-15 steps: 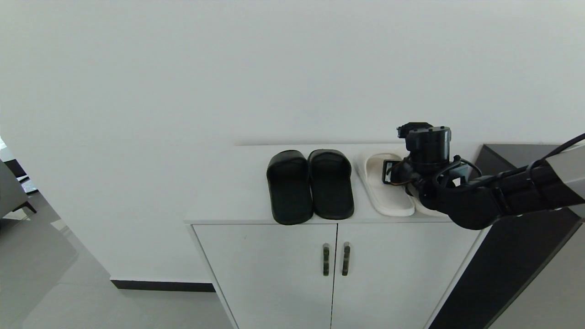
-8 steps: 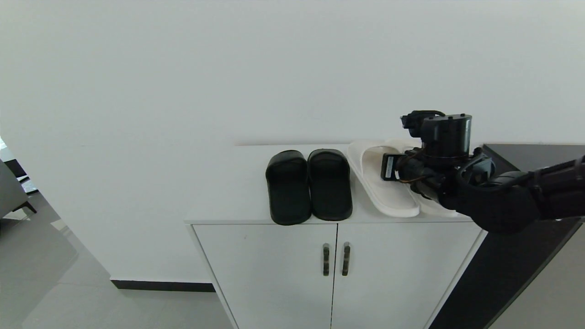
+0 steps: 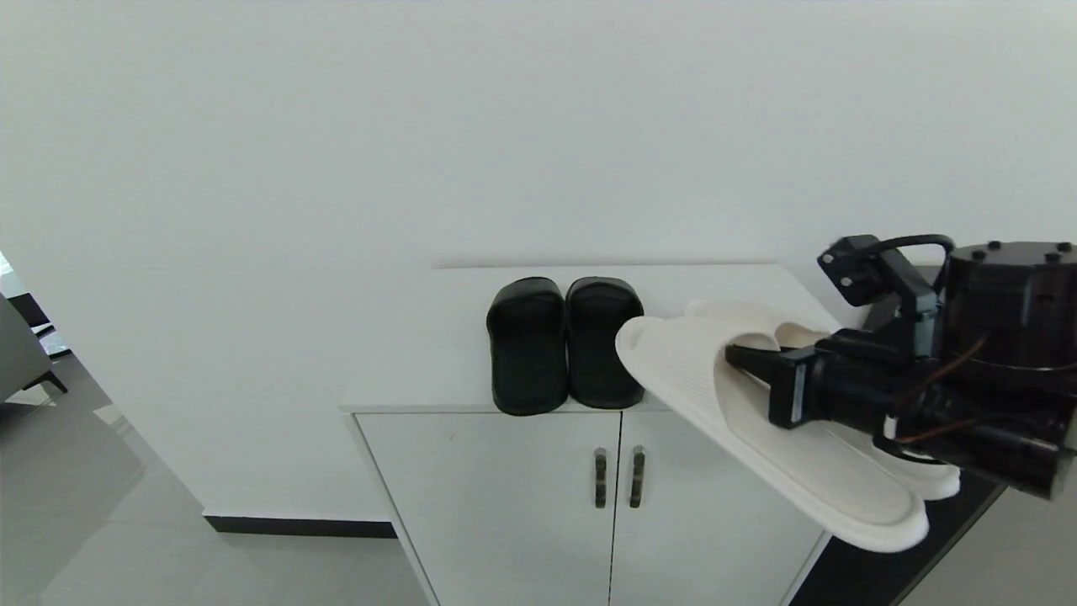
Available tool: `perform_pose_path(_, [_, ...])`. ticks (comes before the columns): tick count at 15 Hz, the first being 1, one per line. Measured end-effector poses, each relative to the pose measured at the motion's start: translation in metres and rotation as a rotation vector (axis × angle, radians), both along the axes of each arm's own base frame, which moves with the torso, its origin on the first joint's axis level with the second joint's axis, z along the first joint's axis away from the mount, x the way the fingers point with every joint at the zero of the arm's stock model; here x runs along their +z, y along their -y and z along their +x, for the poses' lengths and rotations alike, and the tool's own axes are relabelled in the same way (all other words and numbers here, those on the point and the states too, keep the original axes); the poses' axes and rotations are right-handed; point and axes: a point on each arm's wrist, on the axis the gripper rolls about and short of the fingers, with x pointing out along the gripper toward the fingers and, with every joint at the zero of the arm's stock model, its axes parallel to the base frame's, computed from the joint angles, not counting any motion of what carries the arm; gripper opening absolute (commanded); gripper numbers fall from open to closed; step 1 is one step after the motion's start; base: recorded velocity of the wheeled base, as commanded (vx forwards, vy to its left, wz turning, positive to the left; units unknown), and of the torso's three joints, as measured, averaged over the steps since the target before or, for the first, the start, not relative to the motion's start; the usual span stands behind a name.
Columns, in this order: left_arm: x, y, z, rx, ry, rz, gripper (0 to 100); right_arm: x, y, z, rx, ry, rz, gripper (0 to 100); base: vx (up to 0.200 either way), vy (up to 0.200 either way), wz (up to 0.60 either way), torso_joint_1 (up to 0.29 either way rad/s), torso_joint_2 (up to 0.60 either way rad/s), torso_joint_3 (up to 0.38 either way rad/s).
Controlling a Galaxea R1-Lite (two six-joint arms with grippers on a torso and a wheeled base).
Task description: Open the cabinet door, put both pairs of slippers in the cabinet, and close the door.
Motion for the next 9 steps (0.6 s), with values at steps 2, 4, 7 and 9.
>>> perform_pose_path(2, [0.0,0.0,0.0,-0.001,0.0,0.001,0,-0.004,0.012,-0.026,0.102,0.008,-0.018,0,0.0,0.0,0.0,0.0,0.0,0.0])
perform_pose_path(4, [0.0,0.0,0.0,-0.001,0.0,0.001,0,-0.009,0.019,-0.05,0.174,0.006,-0.022,0,0.0,0.0,0.0,0.0,0.0,0.0])
perform_pose_path(7, [0.0,0.0,0.0,-0.002,0.0,0.002,0,-0.012,0.021,-0.073,0.283,0.005,-0.005,0,-0.133,0.0,0.0,0.003,0.0,0.002])
perform_pose_path(9, [0.0,0.0,0.0,-0.002,0.0,0.001,0,-0.014,0.023,-0.078,0.31,0.0,-0.001,0,-0.2,0.0,0.0,0.012,0.0,0.002])
